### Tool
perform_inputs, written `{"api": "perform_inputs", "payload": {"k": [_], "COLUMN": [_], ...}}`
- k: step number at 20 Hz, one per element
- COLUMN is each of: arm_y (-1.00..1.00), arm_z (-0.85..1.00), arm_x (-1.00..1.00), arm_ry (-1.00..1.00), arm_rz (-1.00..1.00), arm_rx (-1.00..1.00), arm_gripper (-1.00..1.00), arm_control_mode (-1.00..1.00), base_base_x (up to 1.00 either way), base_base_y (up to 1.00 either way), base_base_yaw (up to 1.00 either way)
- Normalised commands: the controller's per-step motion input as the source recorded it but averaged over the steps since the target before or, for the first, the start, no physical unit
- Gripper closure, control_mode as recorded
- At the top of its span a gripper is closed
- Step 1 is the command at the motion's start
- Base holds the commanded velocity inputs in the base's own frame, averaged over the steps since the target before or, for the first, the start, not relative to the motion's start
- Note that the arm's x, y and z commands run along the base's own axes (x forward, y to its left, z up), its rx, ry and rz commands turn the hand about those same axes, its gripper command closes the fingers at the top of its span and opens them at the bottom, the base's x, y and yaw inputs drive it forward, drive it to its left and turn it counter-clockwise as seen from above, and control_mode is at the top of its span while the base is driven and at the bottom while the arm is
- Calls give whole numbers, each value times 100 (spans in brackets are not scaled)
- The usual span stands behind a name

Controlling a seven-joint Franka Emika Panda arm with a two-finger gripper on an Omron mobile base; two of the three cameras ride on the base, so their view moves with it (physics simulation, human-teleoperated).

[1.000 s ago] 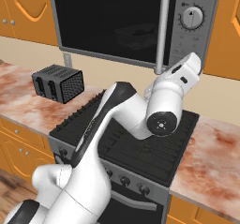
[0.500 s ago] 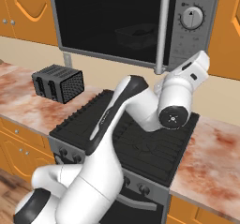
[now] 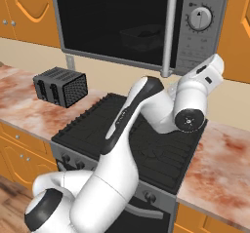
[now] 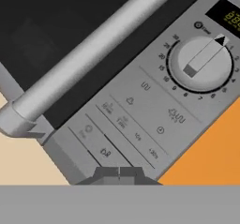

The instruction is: Place the tupperware containing the fish and onion meal in the microwave. Close the microwave door and press the start button to reheat the meal.

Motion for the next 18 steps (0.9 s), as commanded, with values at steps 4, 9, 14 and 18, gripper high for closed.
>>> {"api": "perform_inputs", "payload": {"k": [4,9,14,18], "arm_y": [-14,-3,-9,-26], "arm_z": [-7,-8,-5,0], "arm_x": [28,33,30,24], "arm_ry": [0,0,0,0], "arm_rz": [0,0,0,0], "arm_rx": [0,0,0,0], "arm_gripper": [100,100,100,100], "arm_control_mode": [-100,-100,-100,-100], "base_base_x": [0,0,0,0], "base_base_y": [0,0,0,0], "base_base_yaw": [0,0,0,0]}}
